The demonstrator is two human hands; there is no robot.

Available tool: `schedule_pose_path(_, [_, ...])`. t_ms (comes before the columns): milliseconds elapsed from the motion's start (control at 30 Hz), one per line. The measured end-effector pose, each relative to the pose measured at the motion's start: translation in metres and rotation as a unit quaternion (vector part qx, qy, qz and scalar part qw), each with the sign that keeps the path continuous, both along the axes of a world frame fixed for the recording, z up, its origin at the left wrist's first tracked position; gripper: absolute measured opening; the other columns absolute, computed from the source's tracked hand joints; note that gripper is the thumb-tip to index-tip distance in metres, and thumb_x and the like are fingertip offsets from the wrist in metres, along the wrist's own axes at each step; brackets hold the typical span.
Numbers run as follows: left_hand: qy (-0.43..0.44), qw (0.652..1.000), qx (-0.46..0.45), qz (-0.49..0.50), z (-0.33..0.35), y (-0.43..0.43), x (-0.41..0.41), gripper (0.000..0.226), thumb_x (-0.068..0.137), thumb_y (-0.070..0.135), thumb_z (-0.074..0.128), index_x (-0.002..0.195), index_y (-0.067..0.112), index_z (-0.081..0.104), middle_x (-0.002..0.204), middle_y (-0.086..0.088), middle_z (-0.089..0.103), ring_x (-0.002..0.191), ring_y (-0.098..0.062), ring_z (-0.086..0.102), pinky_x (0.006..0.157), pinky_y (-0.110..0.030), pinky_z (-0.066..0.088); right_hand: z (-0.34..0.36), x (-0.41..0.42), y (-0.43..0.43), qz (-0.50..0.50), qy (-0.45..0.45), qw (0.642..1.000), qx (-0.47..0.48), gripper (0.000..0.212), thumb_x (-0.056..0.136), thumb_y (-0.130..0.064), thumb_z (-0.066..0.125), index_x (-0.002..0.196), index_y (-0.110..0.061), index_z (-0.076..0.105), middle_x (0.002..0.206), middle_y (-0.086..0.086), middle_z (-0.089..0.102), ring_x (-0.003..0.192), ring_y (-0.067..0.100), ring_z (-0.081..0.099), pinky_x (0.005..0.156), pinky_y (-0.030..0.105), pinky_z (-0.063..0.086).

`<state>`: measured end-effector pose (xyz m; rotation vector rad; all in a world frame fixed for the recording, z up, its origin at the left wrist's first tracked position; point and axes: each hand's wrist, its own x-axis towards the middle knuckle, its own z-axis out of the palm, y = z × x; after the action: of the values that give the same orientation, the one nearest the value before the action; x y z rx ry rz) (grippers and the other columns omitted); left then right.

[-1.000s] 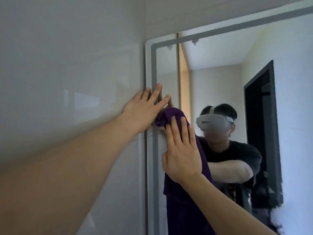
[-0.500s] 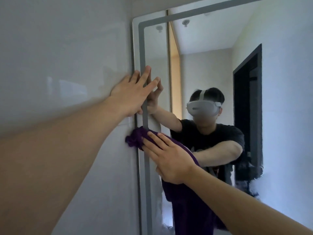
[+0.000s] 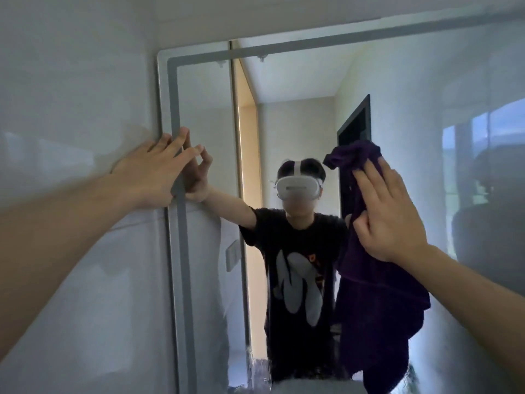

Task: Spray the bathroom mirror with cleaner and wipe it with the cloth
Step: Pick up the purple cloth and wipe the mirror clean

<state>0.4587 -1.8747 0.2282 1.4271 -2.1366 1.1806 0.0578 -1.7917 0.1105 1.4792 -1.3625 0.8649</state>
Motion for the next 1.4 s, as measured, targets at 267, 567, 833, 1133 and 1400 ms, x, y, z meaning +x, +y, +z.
schedule_pose_path(267, [0.060, 0.997, 0.032, -0.028, 0.002, -0.001, -0.003, 0.095, 0.082, 0.027, 0.071, 0.159, 0.030, 0.016, 0.172, -0.007, -0.003, 0.157, -0.032, 0.011, 0.124, -0.050, 0.023, -0.034, -0.045, 0.022, -0.007, -0.193, 0.979, -0.065, 0.080, 0.082, -0.020, 0.041, 0.158, -0.006, 0.021, 0.169, 0.014, 0.017, 0.158, 0.032, 0.004, 0.127, 0.052, 0.012])
schedule_pose_path(567, [0.056, 0.973, -0.068, -0.213, -0.004, 0.033, -0.155, 0.078, 0.095, 0.046, 0.053, 0.159, 0.039, 0.008, 0.171, -0.003, -0.014, 0.158, -0.033, -0.010, 0.125, -0.058, 0.009, -0.057, -0.078, 0.031, -0.019, -0.186, 0.982, -0.042, 0.083, 0.082, -0.024, 0.038, 0.160, -0.010, 0.015, 0.170, 0.010, 0.013, 0.159, 0.021, -0.006, 0.128, 0.051, 0.012])
schedule_pose_path(833, [0.029, 0.950, -0.100, -0.295, -0.034, 0.054, -0.322, 0.069, 0.099, 0.063, 0.025, 0.159, 0.047, -0.004, 0.170, 0.000, -0.021, 0.155, -0.043, -0.019, 0.117, -0.075, -0.001, -0.085, -0.141, 0.057, -0.049, -0.145, 0.988, 0.000, 0.086, 0.081, -0.019, 0.046, 0.161, -0.013, 0.013, 0.171, 0.006, 0.011, 0.159, 0.024, -0.002, 0.129, 0.045, 0.007])
schedule_pose_path(1133, [0.056, 0.929, -0.212, -0.297, -0.052, 0.028, -0.357, 0.072, 0.097, 0.072, 0.020, 0.161, 0.044, 0.009, 0.173, -0.004, -0.005, 0.154, -0.052, -0.008, 0.113, -0.080, 0.005, -0.131, -0.215, 0.091, -0.071, -0.202, 0.977, -0.003, 0.087, 0.080, -0.015, 0.041, 0.161, -0.006, 0.013, 0.171, 0.011, 0.010, 0.159, 0.026, 0.001, 0.127, 0.053, 0.015])
schedule_pose_path(1400, [0.065, 0.930, -0.209, -0.294, -0.054, 0.031, -0.357, 0.070, 0.097, 0.068, 0.016, 0.162, 0.042, 0.008, 0.173, -0.006, -0.005, 0.153, -0.053, -0.007, 0.113, -0.080, 0.005, -0.120, -0.148, 0.062, -0.054, -0.418, 0.891, -0.165, 0.085, 0.075, -0.009, 0.039, 0.158, -0.008, 0.020, 0.168, 0.014, 0.019, 0.157, 0.032, 0.009, 0.127, 0.051, 0.014])
